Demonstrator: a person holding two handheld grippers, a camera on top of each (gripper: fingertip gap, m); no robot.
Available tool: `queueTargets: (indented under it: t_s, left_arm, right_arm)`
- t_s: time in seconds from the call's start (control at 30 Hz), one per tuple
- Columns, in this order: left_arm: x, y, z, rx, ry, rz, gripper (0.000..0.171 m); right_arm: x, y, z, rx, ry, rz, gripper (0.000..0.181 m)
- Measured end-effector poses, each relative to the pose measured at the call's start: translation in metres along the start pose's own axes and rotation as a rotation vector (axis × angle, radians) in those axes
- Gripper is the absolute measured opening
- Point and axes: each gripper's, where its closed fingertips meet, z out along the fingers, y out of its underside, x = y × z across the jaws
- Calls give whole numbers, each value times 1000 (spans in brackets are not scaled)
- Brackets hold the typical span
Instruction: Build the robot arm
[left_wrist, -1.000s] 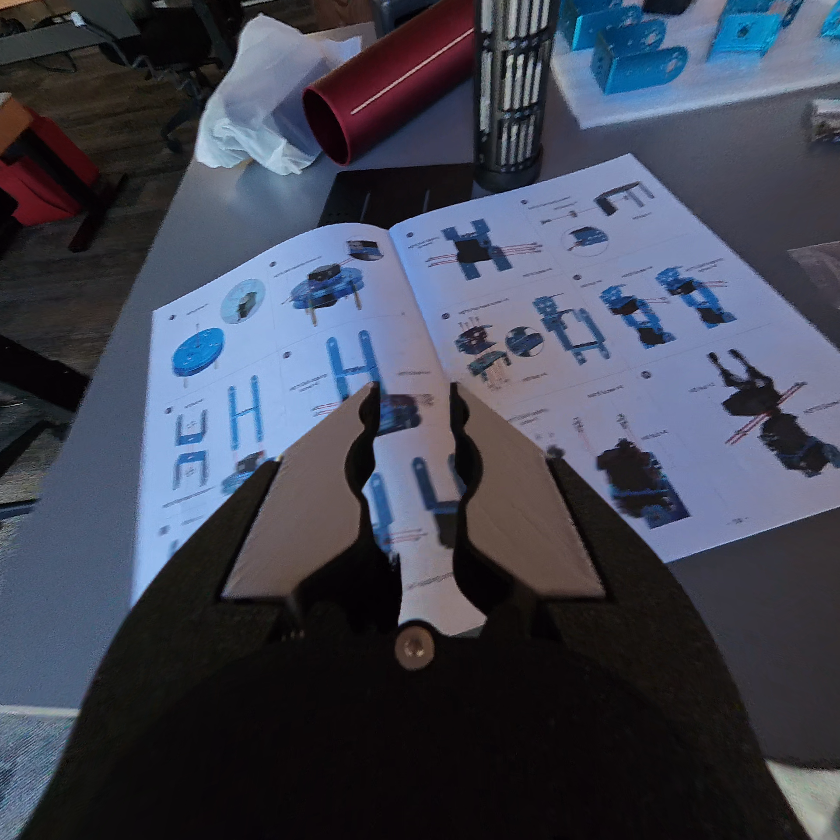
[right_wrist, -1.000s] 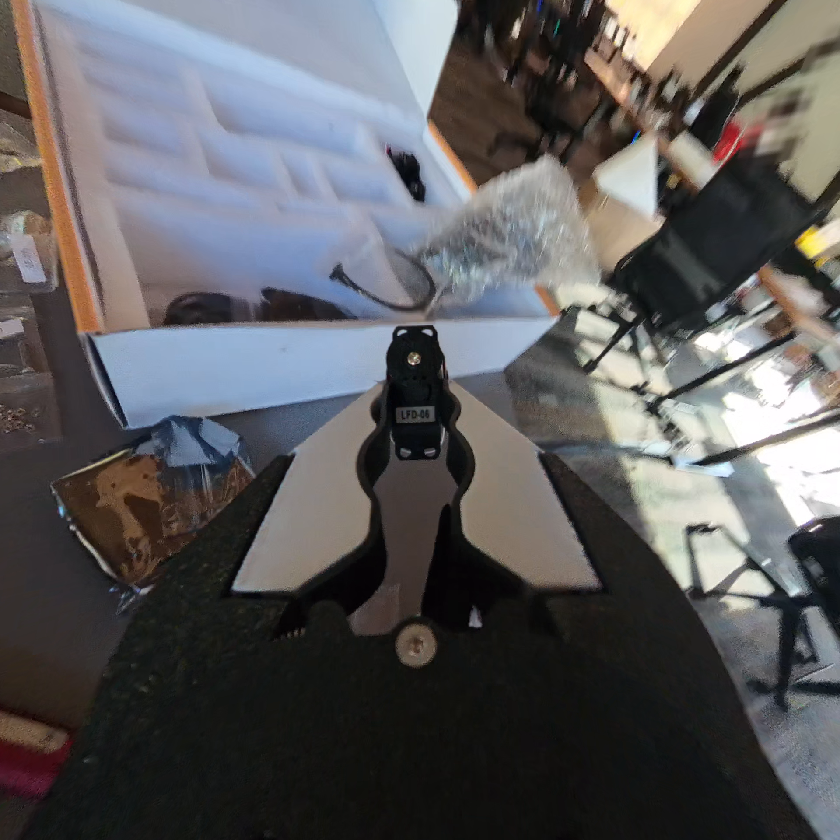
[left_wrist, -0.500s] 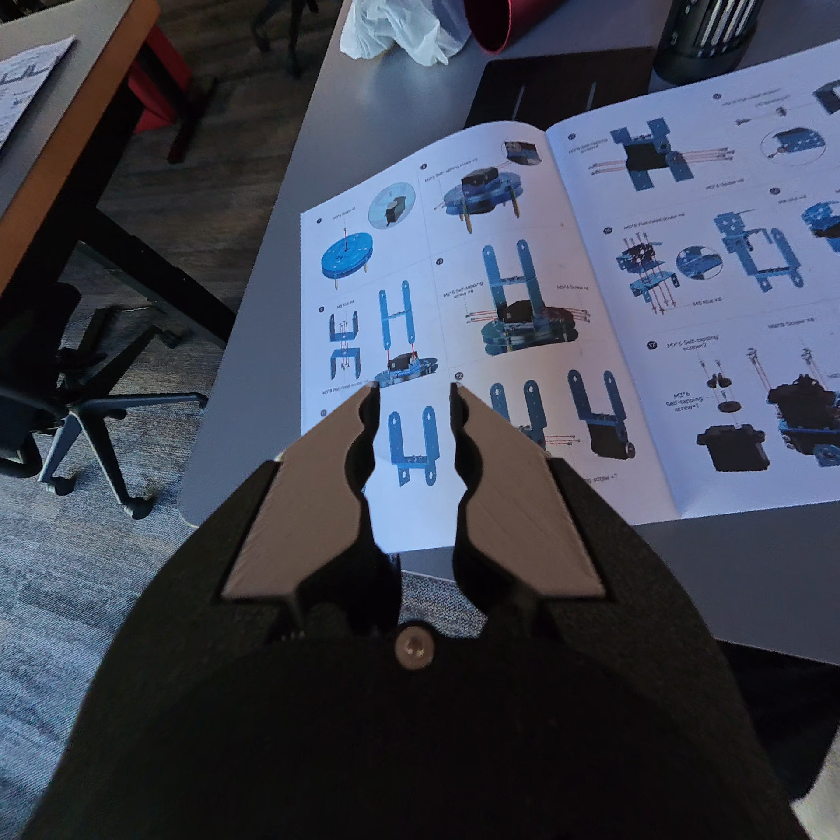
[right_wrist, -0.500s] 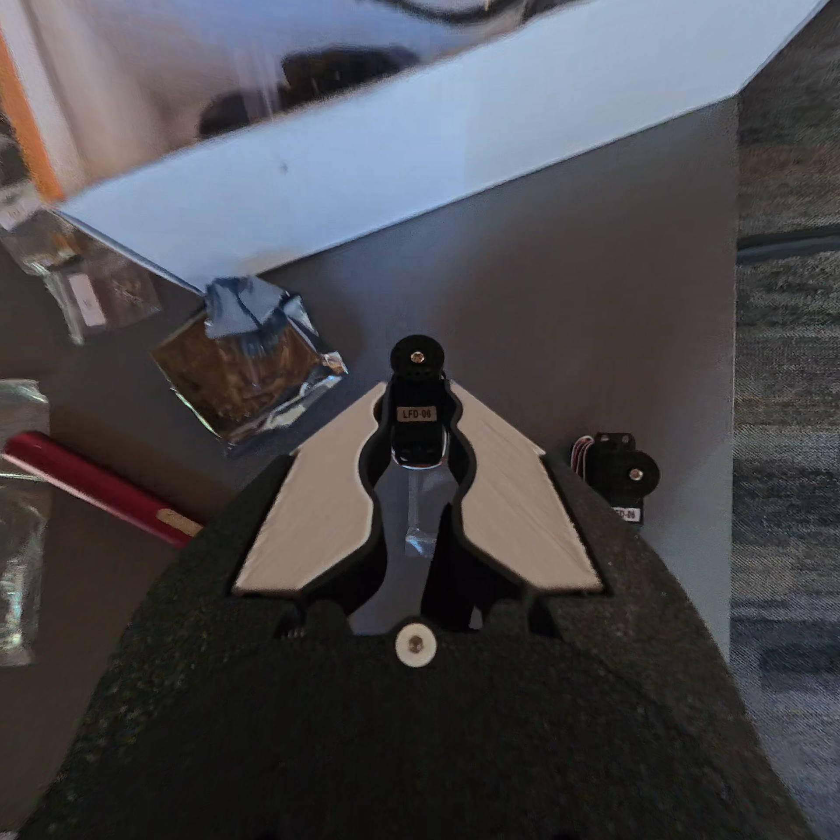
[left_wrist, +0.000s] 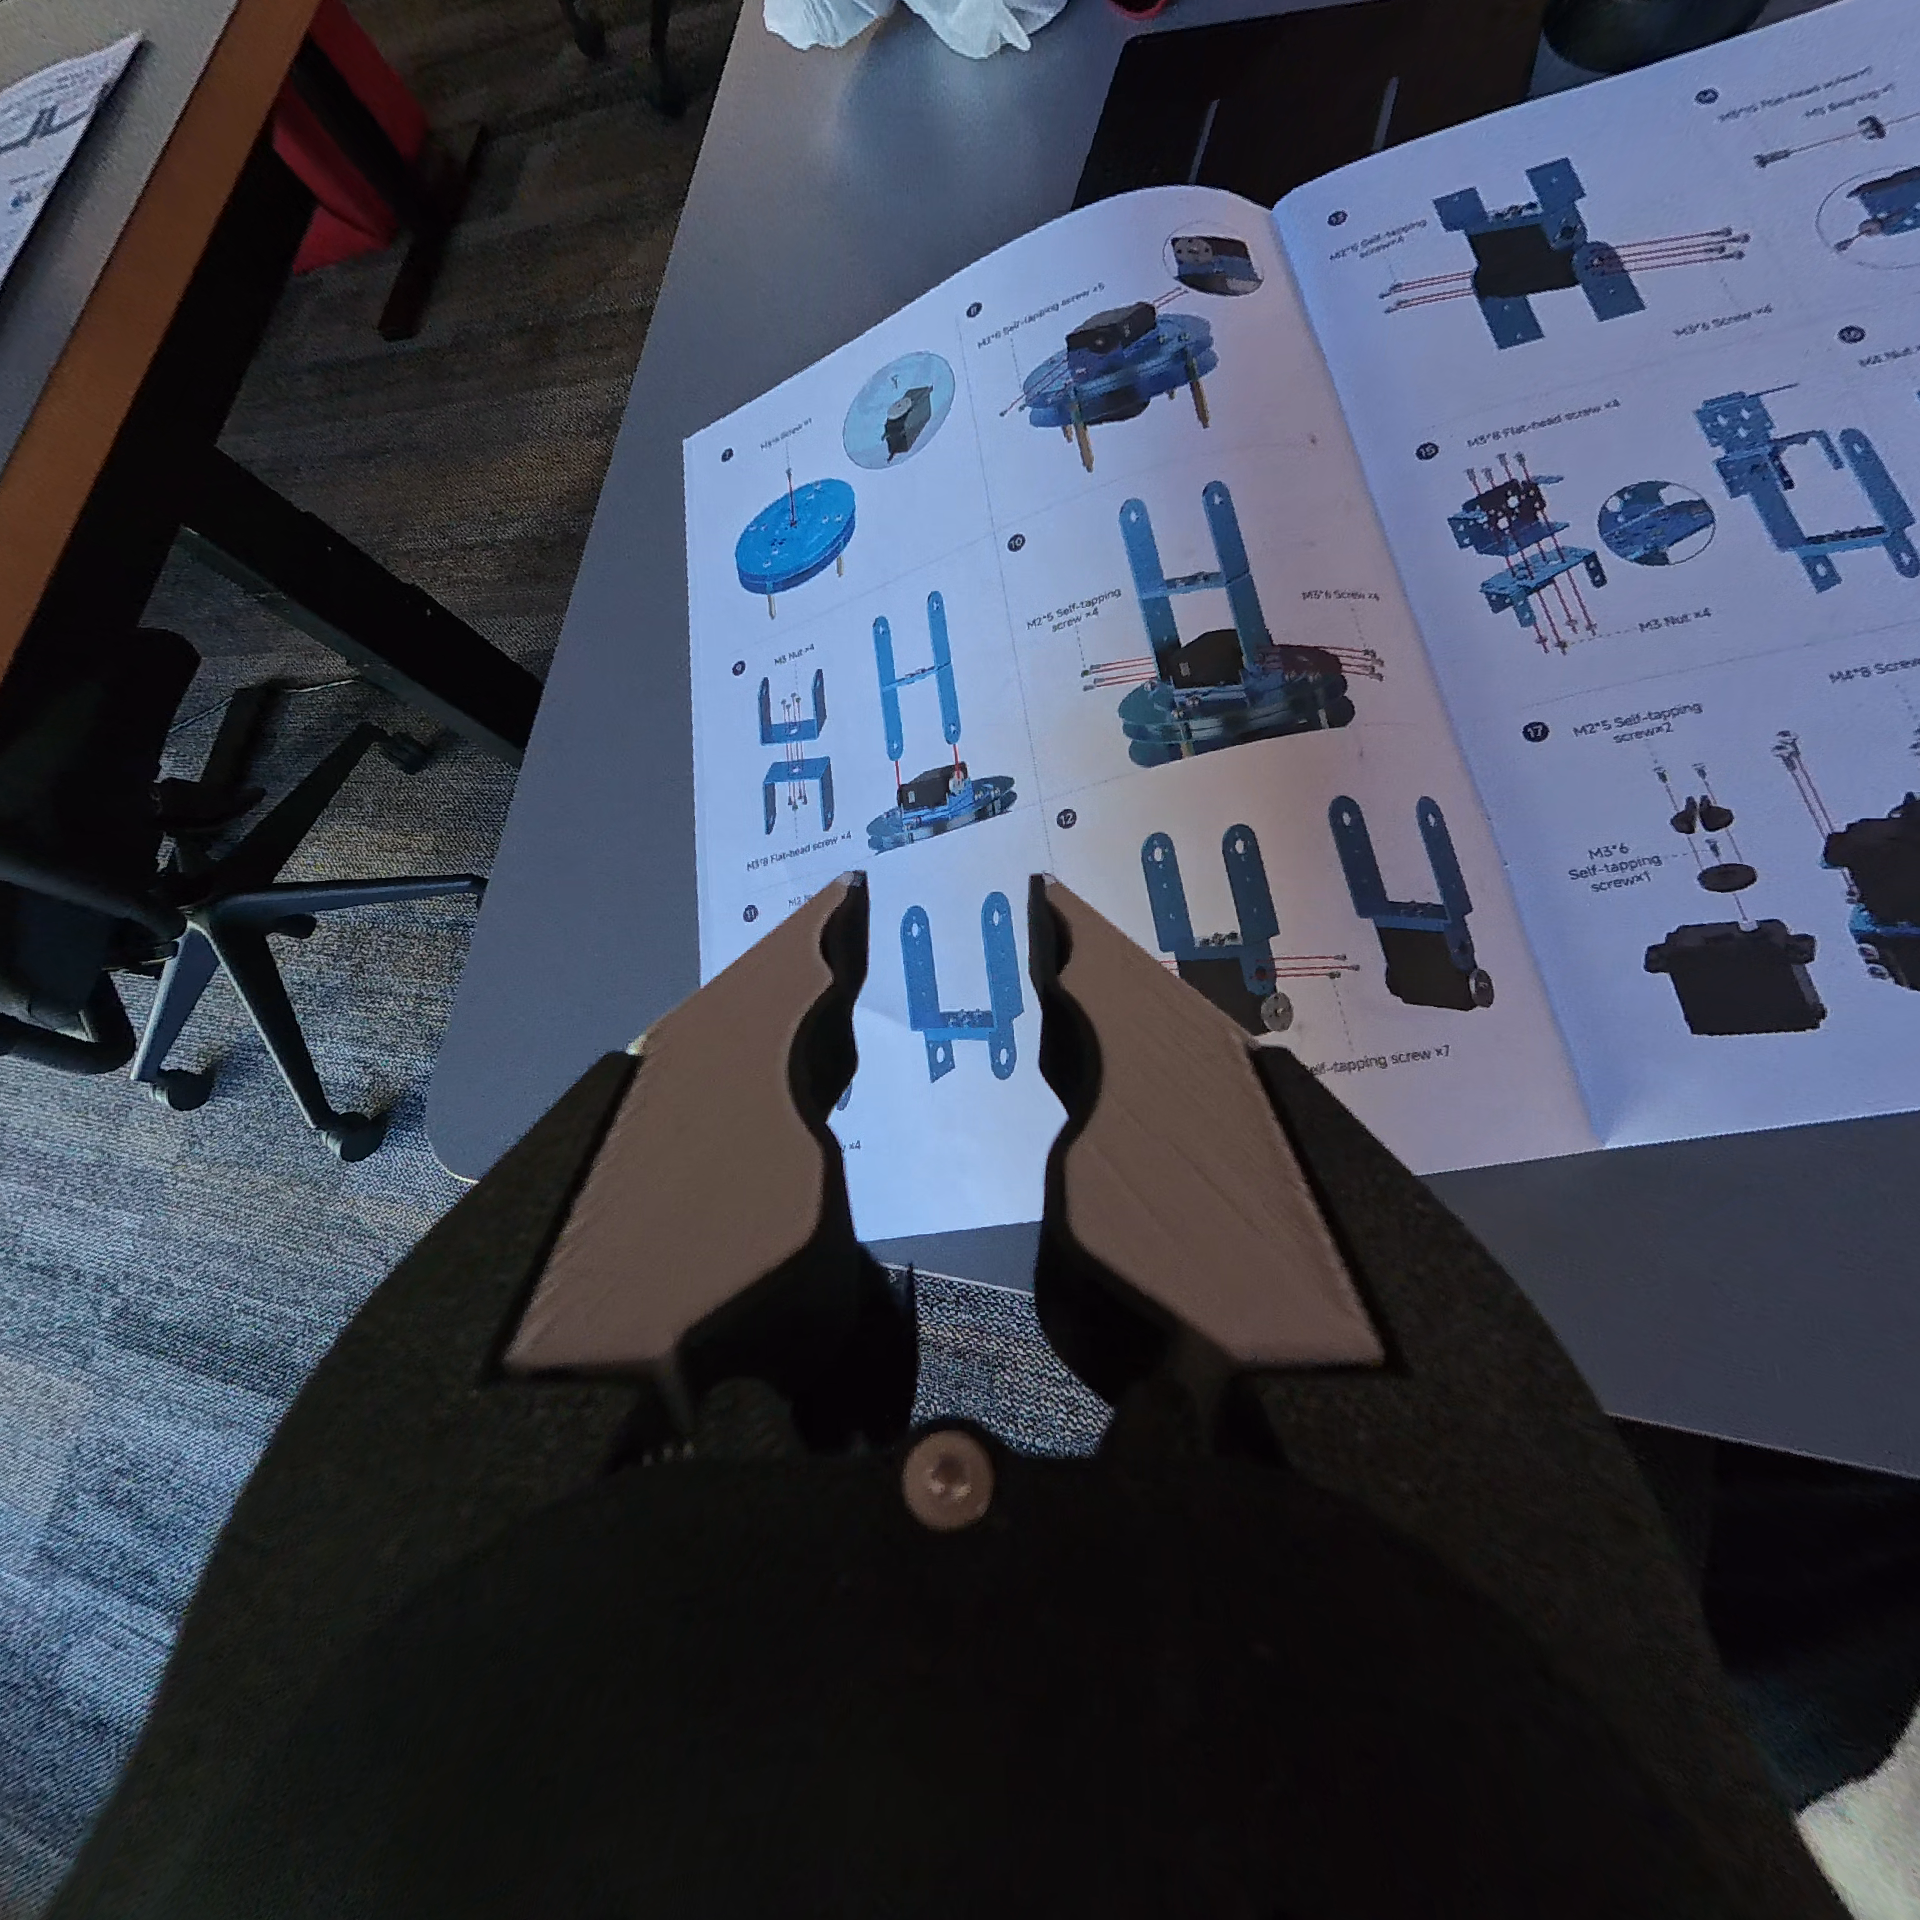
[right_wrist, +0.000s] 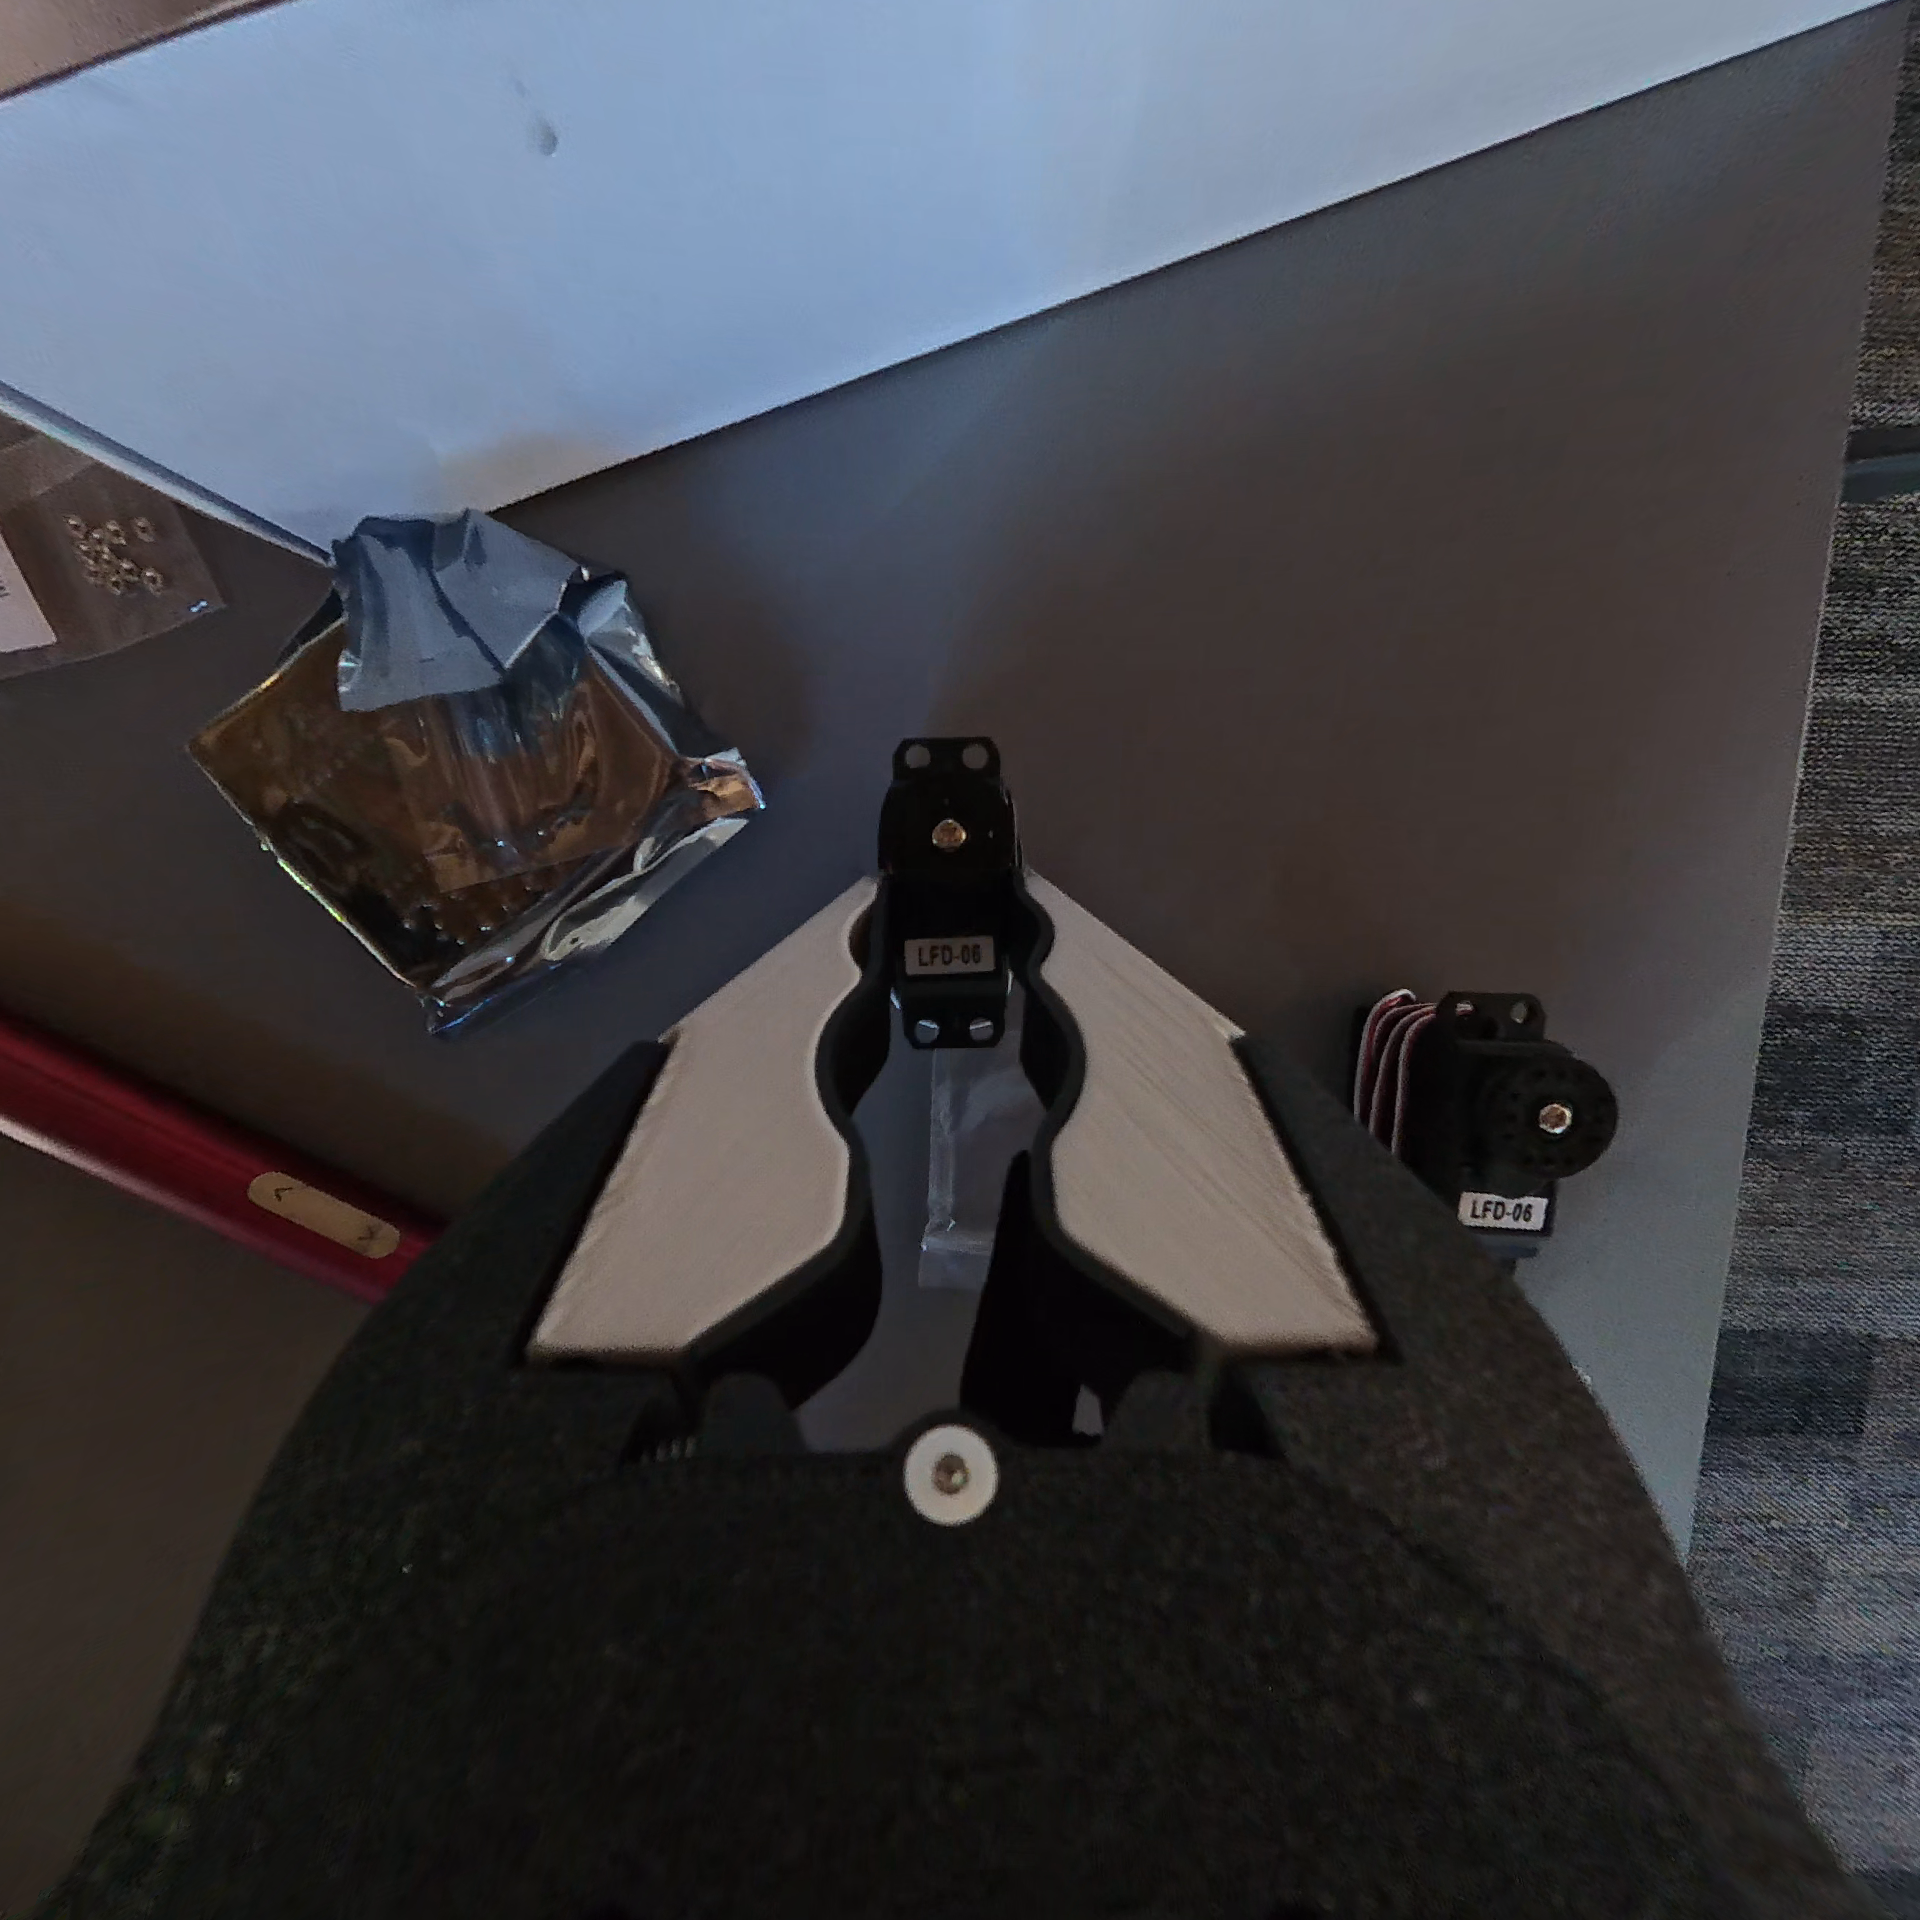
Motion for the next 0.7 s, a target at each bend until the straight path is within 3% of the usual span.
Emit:
queueTargets:
  t_s: [0.1,0.27,0.33,0.4,0.5,0.57,0.63,0.7]
  left_arm:
    - [-2,5,0,-17,-4,8,30]
    - [-27,23,-8,-90,-45,-40,30]
    - [-27,25,-13,-84,-10,-56,30]
    - [-12,24,-19,-64,97,-68,30]
    - [41,21,-34,-47,392,-44,30]
    - [62,17,-40,-18,460,26,30]
    - [75,16,-44,-10,502,69,30]
    - [79,19,-43,-24,499,96,30]
  right_arm:
    - [1,-1,0,11,13,-5,19]
    - [8,-17,-12,116,76,-23,43]
    - [8,-35,-28,236,93,-26,45]
    - [-2,-64,-56,443,97,-61,45]
    - [-46,-101,-108,796,24,-135,41]
    - [-94,-111,-129,971,-134,-170,39]
    - [-139,-110,-132,1050,-271,-198,38]
    - [-170,-105,-120,1034,-312,-248,40]
